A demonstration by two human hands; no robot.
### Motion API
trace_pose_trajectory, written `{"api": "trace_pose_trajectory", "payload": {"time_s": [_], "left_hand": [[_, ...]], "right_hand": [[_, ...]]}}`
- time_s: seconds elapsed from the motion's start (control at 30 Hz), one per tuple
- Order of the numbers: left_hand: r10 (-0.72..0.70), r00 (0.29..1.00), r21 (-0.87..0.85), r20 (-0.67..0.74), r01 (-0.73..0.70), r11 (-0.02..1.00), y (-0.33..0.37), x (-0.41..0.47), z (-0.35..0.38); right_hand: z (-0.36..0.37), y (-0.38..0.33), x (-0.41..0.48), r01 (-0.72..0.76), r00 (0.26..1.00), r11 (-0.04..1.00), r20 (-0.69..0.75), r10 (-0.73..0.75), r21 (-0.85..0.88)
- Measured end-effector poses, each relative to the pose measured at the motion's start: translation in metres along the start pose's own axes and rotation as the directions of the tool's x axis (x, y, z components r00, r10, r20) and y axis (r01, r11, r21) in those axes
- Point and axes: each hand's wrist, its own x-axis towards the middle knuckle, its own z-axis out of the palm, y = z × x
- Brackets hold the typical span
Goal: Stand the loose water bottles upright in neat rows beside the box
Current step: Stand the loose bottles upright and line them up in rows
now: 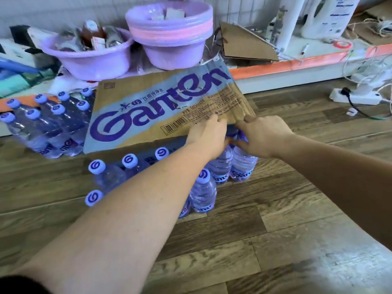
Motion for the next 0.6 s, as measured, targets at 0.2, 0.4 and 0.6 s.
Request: {"api": "trace_pose_trajectory", "payload": {"time_s": [0.2,0.4,0.6], "left_hand": [[-0.01,0.998,-0.003,-0.063,0.01,1.0,-0.082,-0.021,-0.031],[-0.23,0.973,0.057,-0.008,0.23,0.972,-0.198,-0.068,-0.051],[-0.395,0.919,0.053,-0.021,0.395,0.917,-0.306,-0.111,-0.055]], "right_hand": [[-0.043,-0.056,0.024,0.03,0.999,0.986,-0.041,-0.023,0.167],[-0.074,-0.155,0.073,0.139,0.99,0.953,-0.065,-0.126,0.27],[-0.092,-0.256,0.119,0.247,0.969,0.931,-0.093,-0.231,0.268]]}}
